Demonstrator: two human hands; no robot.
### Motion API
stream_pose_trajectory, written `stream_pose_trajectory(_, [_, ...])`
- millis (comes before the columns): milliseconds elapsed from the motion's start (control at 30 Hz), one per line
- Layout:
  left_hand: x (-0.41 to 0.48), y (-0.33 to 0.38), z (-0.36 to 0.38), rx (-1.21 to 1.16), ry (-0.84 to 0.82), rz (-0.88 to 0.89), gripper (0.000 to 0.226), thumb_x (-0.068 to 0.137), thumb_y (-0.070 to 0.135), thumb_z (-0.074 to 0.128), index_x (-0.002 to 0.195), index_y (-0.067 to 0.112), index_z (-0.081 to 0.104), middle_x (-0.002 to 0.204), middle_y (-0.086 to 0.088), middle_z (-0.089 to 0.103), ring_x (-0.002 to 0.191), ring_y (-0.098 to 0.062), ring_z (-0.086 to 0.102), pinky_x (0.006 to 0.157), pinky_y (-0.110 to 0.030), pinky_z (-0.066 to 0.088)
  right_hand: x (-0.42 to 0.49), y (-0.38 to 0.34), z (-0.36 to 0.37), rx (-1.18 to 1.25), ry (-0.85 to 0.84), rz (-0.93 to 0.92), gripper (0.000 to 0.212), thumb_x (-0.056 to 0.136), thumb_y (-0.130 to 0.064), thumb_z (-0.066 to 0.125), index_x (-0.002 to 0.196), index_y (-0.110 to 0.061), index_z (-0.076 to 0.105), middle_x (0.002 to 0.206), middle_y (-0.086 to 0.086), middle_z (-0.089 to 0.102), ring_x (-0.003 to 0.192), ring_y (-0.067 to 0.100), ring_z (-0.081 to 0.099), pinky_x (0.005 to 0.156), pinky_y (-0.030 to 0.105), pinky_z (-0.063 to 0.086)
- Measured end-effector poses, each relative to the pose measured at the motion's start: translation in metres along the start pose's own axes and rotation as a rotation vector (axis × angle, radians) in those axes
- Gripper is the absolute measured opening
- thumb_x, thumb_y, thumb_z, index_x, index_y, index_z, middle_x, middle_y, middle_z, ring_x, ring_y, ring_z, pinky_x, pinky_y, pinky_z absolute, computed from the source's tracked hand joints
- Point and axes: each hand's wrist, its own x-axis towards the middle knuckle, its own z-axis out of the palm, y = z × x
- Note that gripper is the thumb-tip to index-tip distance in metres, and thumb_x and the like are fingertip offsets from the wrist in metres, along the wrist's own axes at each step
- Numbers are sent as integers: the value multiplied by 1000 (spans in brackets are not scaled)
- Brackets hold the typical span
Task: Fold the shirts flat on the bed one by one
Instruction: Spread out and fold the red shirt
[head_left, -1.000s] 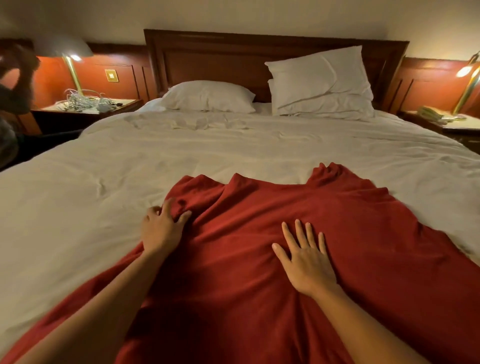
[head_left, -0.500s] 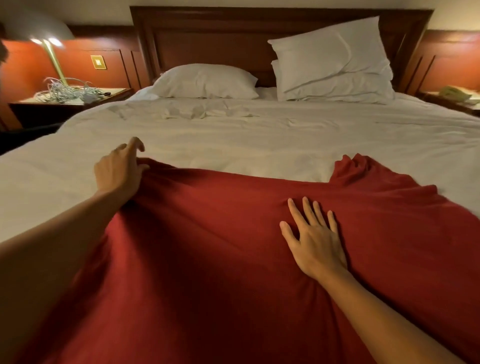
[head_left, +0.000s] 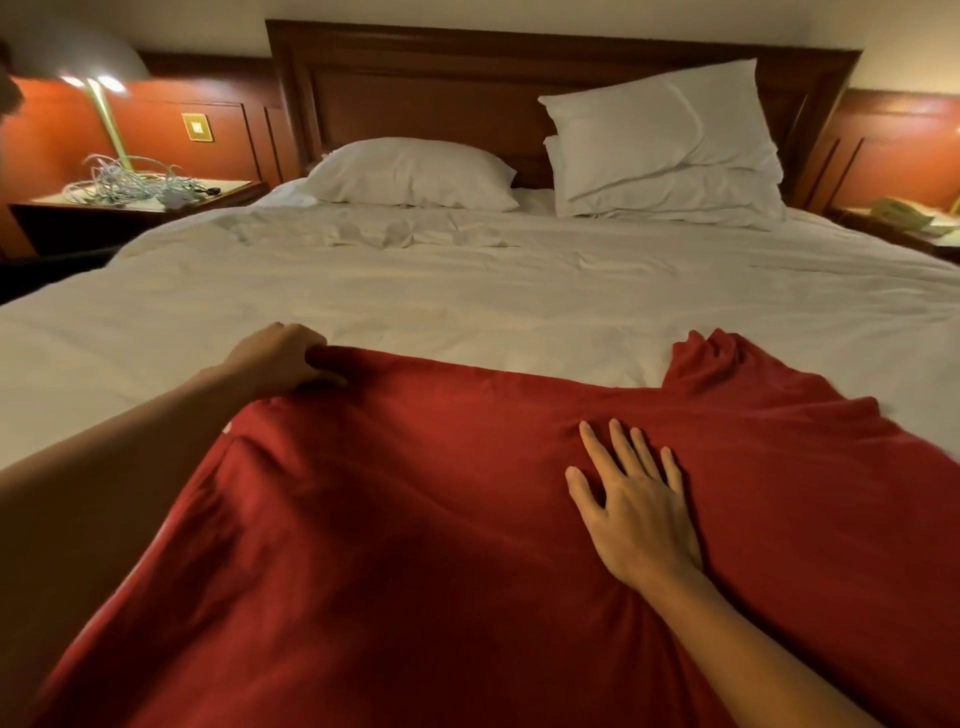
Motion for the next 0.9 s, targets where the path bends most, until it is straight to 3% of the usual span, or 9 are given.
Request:
stream_pose_trajectory(100, [3,-1,-17,35,101,-60,50,68,62,80,63,20,54,66,1,56,74,-26,53,56,-32,35,0,1,0,-12,-10,2,77,88,-71,-8,156,-40,9,165,-1,15,153,17,8,125,44,3])
stream_pose_trajectory(167, [6,1,-23,-151,48,-119,42,69,48,86,61,18,58,64,-3,56,70,-23,50,56,-32,33,0,2,0,-11,-12,6,75,89,-70,-5,156,-40,10,165,-1,17,153,17,10,124,44,3])
stream_pose_trajectory(267, [9,-1,-38,-516,-13,-215,27,69,26,90,79,10,70,81,-11,64,79,-22,55,62,-29,39,0,1,0,-9,-14,9,76,88,-70,-5,156,-40,12,165,-2,17,153,17,11,124,43,3])
stream_pose_trajectory(333, [11,-8,-44,-619,48,-266,29,68,20,90,90,11,73,92,-11,67,86,-21,57,65,-26,43,0,1,1,-13,-13,13,76,88,-70,-5,156,-41,13,165,-2,17,153,16,11,124,43,3])
stream_pose_trajectory(533, [14,-5,-6,-500,321,-356,34,77,17,84,108,10,72,106,-16,72,101,-32,65,83,-35,48,1,1,2,-7,8,16,74,89,-69,-1,155,-41,18,164,-2,22,152,16,14,124,42,5])
stream_pose_trajectory(667, [-14,21,22,-308,381,-404,48,94,39,63,137,21,53,143,-17,45,127,-39,47,105,-50,36,3,3,6,-18,13,27,74,89,-68,1,154,-42,21,163,-1,25,152,17,16,124,42,5])
stream_pose_trajectory(767, [-60,43,29,-158,394,-205,58,95,56,53,145,30,44,155,-12,32,139,-35,35,111,-51,28,4,3,6,-50,-27,34,74,90,-68,-2,155,-41,17,164,-1,22,152,18,15,124,43,5])
stream_pose_trajectory(900, [-133,53,40,-34,-13,58,81,82,83,18,155,49,13,167,5,6,154,-20,3,124,-45,6,2,-3,-7,-91,-161,36,69,94,-64,-2,157,-37,-1,167,0,6,154,20,2,124,46,0])
